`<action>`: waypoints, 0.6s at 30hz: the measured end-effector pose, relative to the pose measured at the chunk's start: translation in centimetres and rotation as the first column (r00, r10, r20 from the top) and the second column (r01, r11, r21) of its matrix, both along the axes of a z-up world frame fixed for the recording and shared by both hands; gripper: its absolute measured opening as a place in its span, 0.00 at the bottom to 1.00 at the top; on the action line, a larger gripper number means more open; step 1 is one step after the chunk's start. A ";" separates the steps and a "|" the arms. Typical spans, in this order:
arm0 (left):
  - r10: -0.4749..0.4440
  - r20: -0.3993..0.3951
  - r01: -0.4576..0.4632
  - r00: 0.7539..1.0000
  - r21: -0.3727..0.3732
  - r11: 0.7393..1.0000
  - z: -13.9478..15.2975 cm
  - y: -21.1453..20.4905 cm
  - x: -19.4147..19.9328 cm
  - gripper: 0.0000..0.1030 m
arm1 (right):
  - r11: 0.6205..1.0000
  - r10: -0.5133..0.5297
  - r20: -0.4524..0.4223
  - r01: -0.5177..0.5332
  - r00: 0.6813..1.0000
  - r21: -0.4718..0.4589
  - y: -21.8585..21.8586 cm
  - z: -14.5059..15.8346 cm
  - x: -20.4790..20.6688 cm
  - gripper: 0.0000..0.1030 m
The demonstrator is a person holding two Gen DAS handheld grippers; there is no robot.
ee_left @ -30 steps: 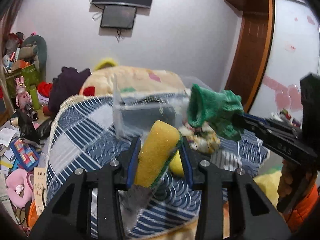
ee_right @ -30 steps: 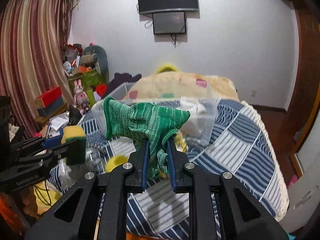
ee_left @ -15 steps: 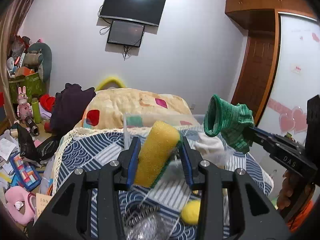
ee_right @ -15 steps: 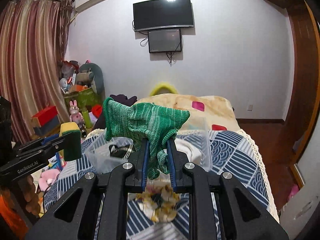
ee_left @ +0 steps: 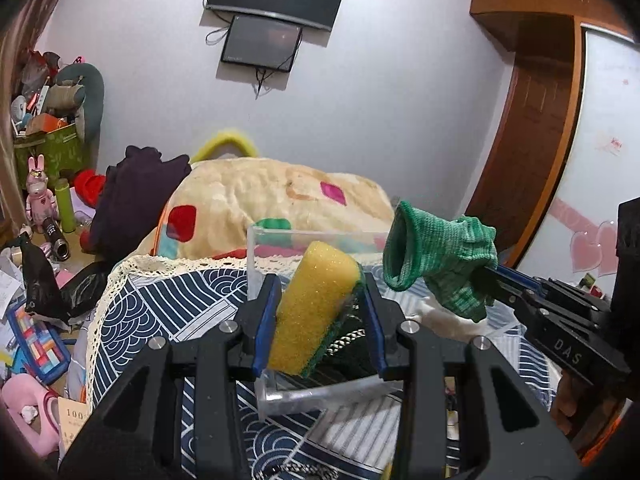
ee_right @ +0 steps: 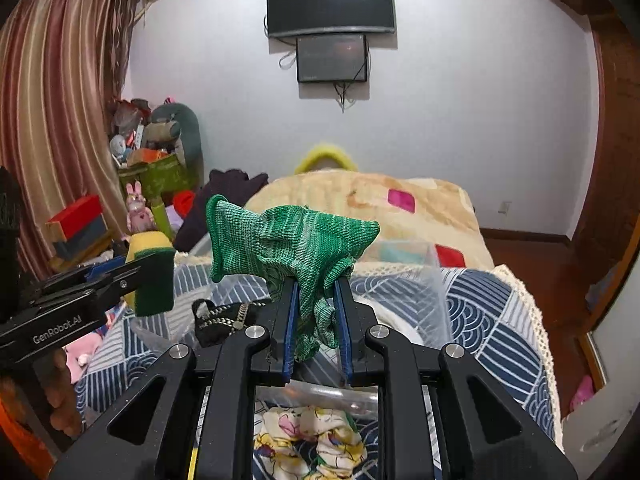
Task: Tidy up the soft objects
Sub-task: 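Carry the sponge into the box with the left tool while the right tool drops the glove in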
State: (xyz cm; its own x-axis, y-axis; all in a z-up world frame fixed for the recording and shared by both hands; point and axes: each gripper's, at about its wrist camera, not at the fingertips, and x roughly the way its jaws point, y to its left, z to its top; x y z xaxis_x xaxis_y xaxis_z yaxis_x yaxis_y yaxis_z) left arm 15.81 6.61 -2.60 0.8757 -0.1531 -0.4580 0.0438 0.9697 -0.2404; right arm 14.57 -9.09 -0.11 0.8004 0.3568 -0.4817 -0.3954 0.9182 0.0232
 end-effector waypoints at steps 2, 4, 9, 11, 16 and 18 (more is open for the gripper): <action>-0.012 -0.026 0.012 1.000 0.006 1.000 -0.6 -0.3 0.8 0.38 | 1.000 -0.001 -0.026 0.001 1.000 -0.012 0.3 -0.8 0.6 0.16; -0.020 -0.048 0.021 0.999 0.017 1.000 -1.1 -0.7 1.3 0.38 | 1.000 -0.008 -0.048 0.007 0.999 -0.023 0.4 -1.5 1.2 0.16; -0.044 -0.076 0.048 0.996 0.045 0.998 -2.0 -1.6 1.9 0.39 | 0.999 -0.018 -0.092 0.013 0.996 -0.053 0.7 -2.8 2.1 0.16; -0.050 -0.081 0.055 0.995 0.060 0.997 -2.2 -1.9 2.0 0.43 | 0.998 -0.017 -0.101 0.011 0.995 -0.058 0.7 -3.0 2.1 0.17; -0.053 -0.078 0.059 0.996 0.080 0.995 -2.2 -2.5 1.8 0.56 | 0.998 -0.013 -0.105 0.007 0.994 -0.058 0.6 -2.9 1.8 0.22; -0.055 -0.083 0.061 0.995 0.073 0.995 -2.1 -2.3 1.8 0.58 | 0.999 -0.012 -0.112 0.006 0.994 -0.051 0.3 -2.8 1.8 0.26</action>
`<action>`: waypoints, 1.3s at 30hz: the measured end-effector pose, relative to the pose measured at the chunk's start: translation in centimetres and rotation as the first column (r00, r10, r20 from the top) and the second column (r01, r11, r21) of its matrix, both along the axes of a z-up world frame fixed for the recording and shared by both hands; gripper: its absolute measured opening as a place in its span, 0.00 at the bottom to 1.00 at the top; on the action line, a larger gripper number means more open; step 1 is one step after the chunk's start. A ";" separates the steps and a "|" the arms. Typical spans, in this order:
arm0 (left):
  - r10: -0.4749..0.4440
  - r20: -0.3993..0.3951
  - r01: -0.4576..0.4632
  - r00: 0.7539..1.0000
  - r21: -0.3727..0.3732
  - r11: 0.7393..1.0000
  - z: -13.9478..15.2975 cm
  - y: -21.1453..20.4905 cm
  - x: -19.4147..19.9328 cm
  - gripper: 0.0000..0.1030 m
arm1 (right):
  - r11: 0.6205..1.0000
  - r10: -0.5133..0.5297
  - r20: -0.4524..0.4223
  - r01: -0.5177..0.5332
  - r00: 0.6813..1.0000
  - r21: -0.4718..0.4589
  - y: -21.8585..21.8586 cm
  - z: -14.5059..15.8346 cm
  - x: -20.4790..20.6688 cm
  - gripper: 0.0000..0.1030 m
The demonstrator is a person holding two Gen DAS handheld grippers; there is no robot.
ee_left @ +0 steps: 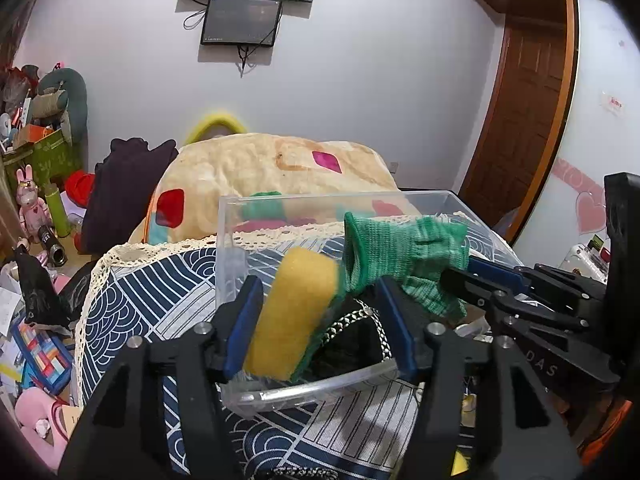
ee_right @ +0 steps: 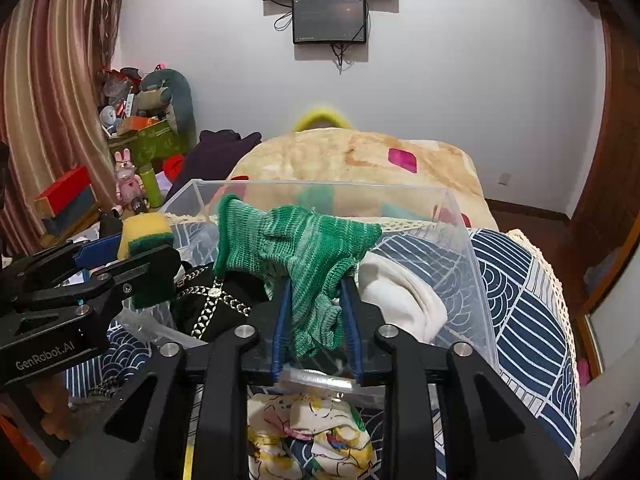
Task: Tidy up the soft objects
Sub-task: 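Carry the sponge into the box with the left tool while the right tool drops the glove in, then grasp the yellow felt ball with the right tool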
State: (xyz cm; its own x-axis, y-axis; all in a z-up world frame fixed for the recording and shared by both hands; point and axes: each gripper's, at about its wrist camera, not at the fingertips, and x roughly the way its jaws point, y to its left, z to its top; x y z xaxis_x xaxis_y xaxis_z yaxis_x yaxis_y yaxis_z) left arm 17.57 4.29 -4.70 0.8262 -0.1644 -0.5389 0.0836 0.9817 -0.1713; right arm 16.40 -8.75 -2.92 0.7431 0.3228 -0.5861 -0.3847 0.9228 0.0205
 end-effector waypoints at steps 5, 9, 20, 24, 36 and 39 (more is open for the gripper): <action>0.005 -0.001 -0.005 1.000 -0.018 1.000 0.5 0.6 -0.8 0.64 | 1.000 0.001 0.005 -0.002 1.000 0.031 -0.7 0.8 -0.5 0.36; 0.021 0.017 -0.021 1.000 -0.023 1.000 1.4 1.3 -2.0 0.68 | 0.999 -0.002 0.037 0.001 0.999 0.037 -1.3 1.7 -1.1 0.38; 0.066 0.094 -0.069 0.993 0.036 0.997 2.5 2.5 -7.8 0.88 | 0.997 0.023 0.127 -0.032 0.992 0.066 -2.2 3.3 -5.2 0.45; 0.054 0.055 -0.056 0.997 0.038 0.998 1.1 2.6 -9.1 0.88 | 0.996 0.050 0.122 -0.058 0.991 0.065 -1.9 2.6 -6.4 0.45; 0.043 -0.072 -0.045 0.997 -0.036 0.998 -3.0 3.1 -10.0 0.73 | 0.989 0.127 0.013 -0.128 0.992 0.075 -0.7 -1.4 -9.0 0.45; 0.032 -0.098 -0.037 0.995 -0.058 0.998 -3.8 3.2 -9.9 0.66 | 0.987 0.149 -0.018 -0.148 0.989 0.065 0.1 -2.4 -9.2 0.45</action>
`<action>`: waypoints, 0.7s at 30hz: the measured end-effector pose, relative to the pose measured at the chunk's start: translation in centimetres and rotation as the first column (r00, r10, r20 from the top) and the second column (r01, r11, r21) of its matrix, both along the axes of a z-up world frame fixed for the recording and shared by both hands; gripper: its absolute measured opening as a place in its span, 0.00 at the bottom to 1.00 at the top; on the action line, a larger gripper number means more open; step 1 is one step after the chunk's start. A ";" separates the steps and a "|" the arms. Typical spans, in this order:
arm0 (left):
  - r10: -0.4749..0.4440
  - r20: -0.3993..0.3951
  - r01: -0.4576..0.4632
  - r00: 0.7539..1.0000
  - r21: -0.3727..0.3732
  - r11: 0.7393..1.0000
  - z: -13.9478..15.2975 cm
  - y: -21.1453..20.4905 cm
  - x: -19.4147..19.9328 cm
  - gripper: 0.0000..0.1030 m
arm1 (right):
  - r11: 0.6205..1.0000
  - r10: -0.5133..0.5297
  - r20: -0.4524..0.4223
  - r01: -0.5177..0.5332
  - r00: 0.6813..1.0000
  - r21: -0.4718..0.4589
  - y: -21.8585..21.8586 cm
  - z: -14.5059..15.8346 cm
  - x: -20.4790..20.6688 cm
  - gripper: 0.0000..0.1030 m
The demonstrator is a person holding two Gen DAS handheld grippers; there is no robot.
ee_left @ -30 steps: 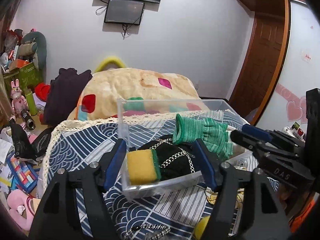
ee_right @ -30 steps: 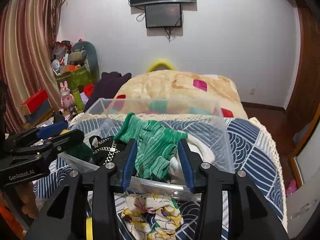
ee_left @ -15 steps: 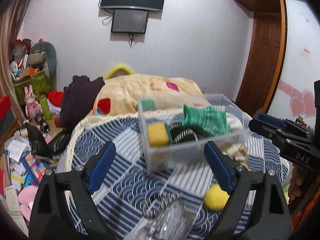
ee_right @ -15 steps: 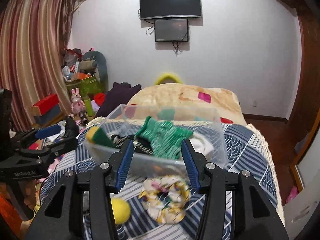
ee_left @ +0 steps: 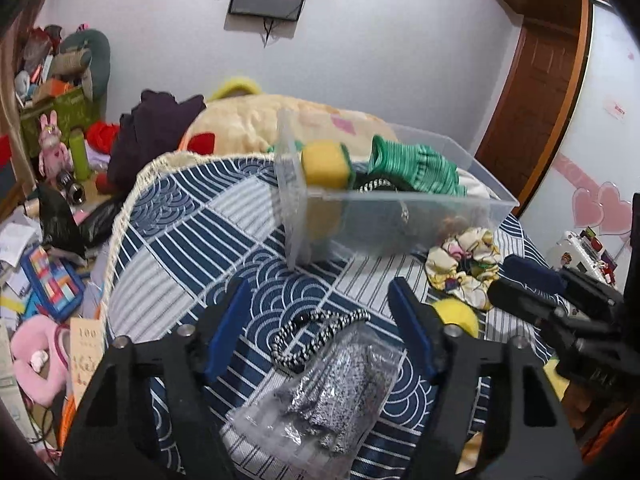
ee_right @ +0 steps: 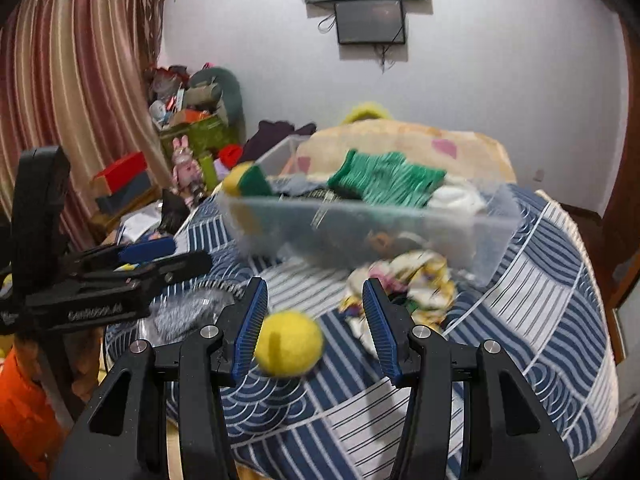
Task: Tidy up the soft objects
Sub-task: 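Grasp the yellow felt ball with the right tool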
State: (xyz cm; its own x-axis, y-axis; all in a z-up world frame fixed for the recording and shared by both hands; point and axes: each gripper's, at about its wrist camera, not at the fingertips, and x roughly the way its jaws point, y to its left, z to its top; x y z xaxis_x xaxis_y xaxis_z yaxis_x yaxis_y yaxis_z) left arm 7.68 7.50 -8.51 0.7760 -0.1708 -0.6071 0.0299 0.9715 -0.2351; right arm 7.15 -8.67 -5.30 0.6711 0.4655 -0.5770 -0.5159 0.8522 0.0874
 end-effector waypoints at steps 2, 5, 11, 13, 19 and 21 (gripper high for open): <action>-0.018 -0.013 0.018 1.000 -0.012 1.000 -0.4 -0.2 0.0 0.65 | 1.000 0.016 -0.016 -0.016 1.000 -0.009 0.5 -0.7 0.0 0.45; -0.049 -0.035 0.048 0.998 -0.033 0.998 -1.2 -0.4 0.1 0.64 | 0.999 0.031 -0.039 -0.031 0.999 -0.013 1.1 -1.2 0.0 0.45; -0.085 -0.099 0.081 0.991 -0.044 0.996 -2.8 -1.2 1.0 0.39 | 0.998 0.059 -0.073 -0.061 0.996 -0.027 1.8 -2.2 0.0 0.45; -0.081 -0.096 0.077 0.992 -0.045 0.996 -2.9 -1.3 0.9 0.38 | 0.997 0.067 -0.089 -0.070 0.994 -0.034 2.0 -2.8 0.1 0.45; -0.096 -0.078 0.093 0.992 -0.037 0.995 -2.3 -1.6 0.2 0.38 | 0.996 0.064 -0.111 -0.070 0.992 -0.047 2.1 -3.6 0.1 0.45; -0.100 -0.077 0.099 0.992 -0.025 0.995 -2.1 -1.9 0.3 0.38 | 0.997 0.063 -0.110 -0.068 0.992 -0.041 2.0 -3.6 0.2 0.42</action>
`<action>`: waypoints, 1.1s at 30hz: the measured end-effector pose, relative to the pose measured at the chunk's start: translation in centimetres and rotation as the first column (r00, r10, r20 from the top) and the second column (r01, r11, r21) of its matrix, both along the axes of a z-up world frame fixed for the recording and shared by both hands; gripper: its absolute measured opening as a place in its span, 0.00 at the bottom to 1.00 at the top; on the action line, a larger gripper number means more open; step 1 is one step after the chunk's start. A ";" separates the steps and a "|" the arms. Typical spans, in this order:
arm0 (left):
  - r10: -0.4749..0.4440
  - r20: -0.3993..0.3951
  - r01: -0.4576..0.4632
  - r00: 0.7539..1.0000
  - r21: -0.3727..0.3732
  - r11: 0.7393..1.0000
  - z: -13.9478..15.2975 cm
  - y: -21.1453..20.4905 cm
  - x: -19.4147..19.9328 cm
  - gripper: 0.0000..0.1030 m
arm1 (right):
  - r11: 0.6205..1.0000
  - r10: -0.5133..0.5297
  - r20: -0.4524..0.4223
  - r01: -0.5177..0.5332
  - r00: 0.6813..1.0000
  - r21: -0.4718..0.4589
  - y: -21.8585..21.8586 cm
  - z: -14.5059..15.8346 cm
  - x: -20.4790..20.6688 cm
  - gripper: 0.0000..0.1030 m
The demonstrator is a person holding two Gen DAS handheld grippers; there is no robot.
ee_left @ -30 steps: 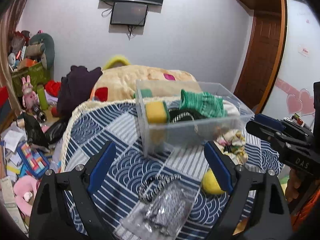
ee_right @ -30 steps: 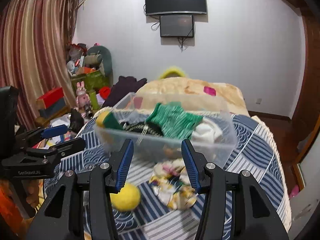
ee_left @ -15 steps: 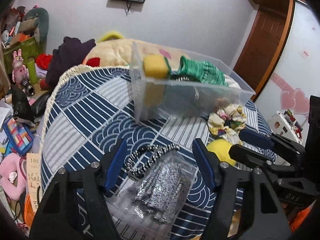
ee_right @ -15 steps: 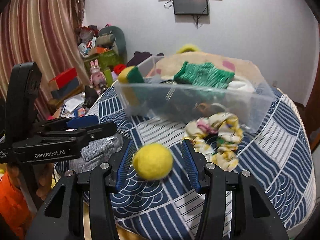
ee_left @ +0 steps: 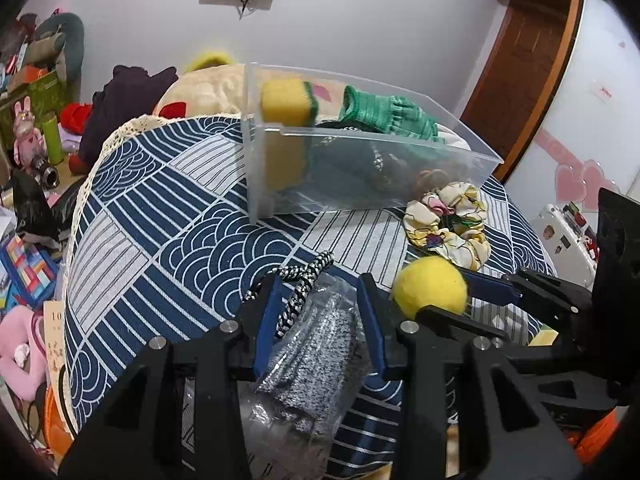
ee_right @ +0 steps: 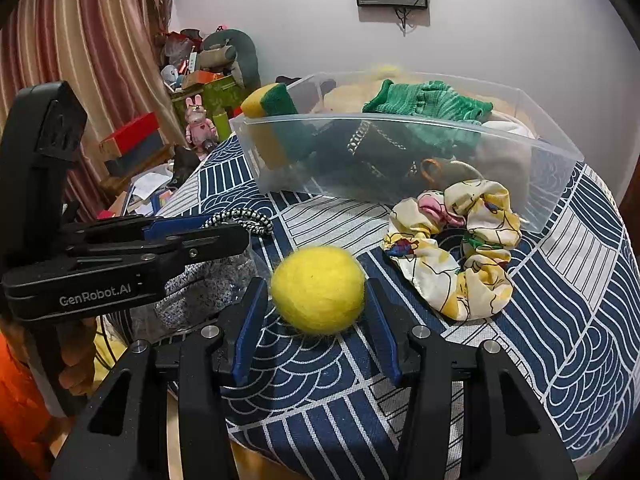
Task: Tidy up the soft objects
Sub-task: 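Grasp the yellow felt ball with the right tool, then grasp the black-and-white chain strap with the left tool while the right tool lifts the ball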
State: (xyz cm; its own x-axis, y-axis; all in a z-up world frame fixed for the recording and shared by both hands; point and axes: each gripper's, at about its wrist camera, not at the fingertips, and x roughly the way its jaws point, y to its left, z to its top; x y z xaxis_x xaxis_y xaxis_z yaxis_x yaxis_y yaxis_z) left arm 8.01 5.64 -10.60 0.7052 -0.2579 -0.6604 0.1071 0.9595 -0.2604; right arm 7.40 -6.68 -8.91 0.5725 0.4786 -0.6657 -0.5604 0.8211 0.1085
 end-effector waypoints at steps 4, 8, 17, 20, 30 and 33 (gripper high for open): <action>-0.001 -0.005 0.001 1.000 0.010 1.000 0.2 -0.2 0.9 0.38 | 1.000 -0.001 0.005 0.001 1.000 0.003 -0.2 0.0 -0.3 0.40; -0.004 -0.026 0.004 1.000 0.001 1.000 0.0 -0.1 2.1 0.38 | 1.000 0.001 0.014 -0.001 1.000 0.000 -0.3 0.1 -0.7 0.40; -0.008 -0.018 0.009 1.000 0.007 1.000 -0.2 0.2 2.6 0.12 | 1.000 -0.007 0.032 0.006 0.999 0.007 -0.6 0.5 -0.7 0.39; 0.011 0.005 -0.011 1.000 0.030 0.999 0.4 0.3 2.2 0.11 | 1.000 -0.013 0.042 0.012 0.999 0.017 -1.0 1.0 -0.8 0.39; 0.010 0.122 -0.014 0.992 0.032 0.999 4.4 0.6 0.3 0.07 | 0.998 -0.059 0.113 0.055 0.992 0.044 -2.5 3.5 -0.7 0.39; -0.004 0.164 -0.003 0.986 0.046 0.999 5.7 -0.1 0.0 0.07 | 0.996 -0.075 0.139 0.068 0.988 0.052 -2.9 4.4 -0.5 0.39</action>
